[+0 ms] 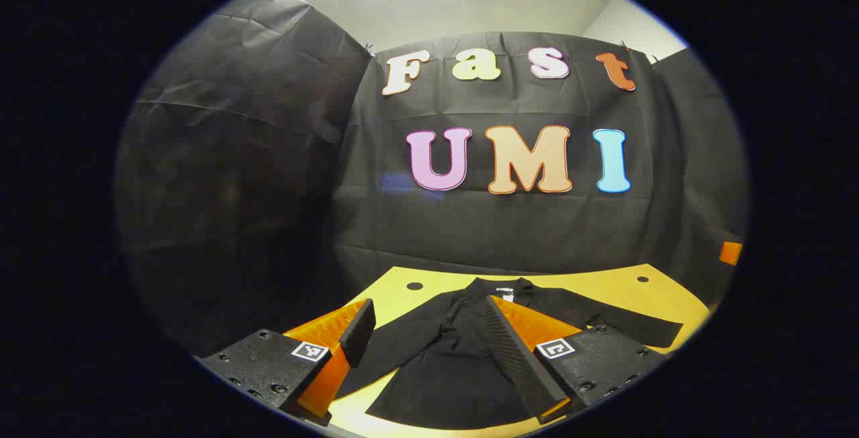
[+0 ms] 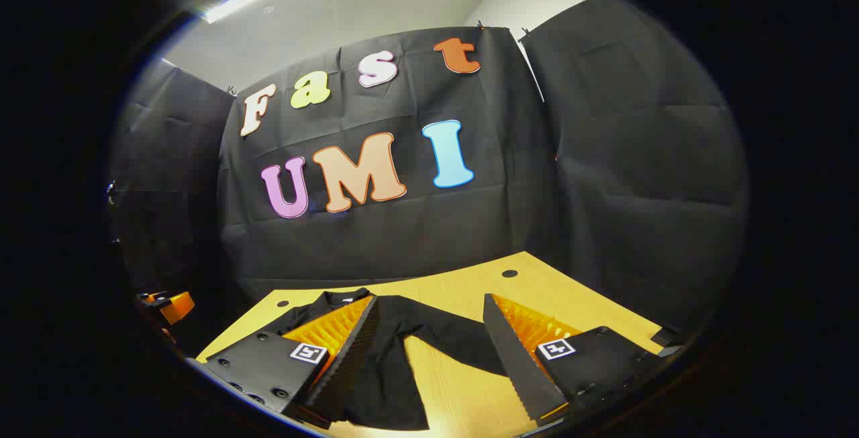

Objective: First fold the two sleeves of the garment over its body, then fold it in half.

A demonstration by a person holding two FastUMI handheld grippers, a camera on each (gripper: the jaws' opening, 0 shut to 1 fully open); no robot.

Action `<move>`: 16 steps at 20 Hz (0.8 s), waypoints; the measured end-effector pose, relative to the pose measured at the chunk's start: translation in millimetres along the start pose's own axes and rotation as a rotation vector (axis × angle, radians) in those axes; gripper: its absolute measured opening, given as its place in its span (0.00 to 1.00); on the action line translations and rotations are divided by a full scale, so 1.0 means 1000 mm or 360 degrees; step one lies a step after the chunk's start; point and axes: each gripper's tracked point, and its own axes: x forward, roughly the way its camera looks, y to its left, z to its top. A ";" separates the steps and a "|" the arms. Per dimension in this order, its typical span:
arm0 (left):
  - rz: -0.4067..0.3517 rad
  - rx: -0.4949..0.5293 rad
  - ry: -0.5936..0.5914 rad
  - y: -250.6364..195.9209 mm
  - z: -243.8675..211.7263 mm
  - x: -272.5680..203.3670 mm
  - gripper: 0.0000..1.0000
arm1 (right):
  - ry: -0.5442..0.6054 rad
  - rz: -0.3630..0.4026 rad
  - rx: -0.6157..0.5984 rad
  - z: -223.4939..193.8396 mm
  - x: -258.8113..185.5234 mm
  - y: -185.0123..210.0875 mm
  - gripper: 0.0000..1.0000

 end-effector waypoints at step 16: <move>0.0041 0.0000 0.0004 0.008 0.002 -0.005 0.99 | 0.0014 0.0014 -0.0038 0.002 0.000 -0.010 0.98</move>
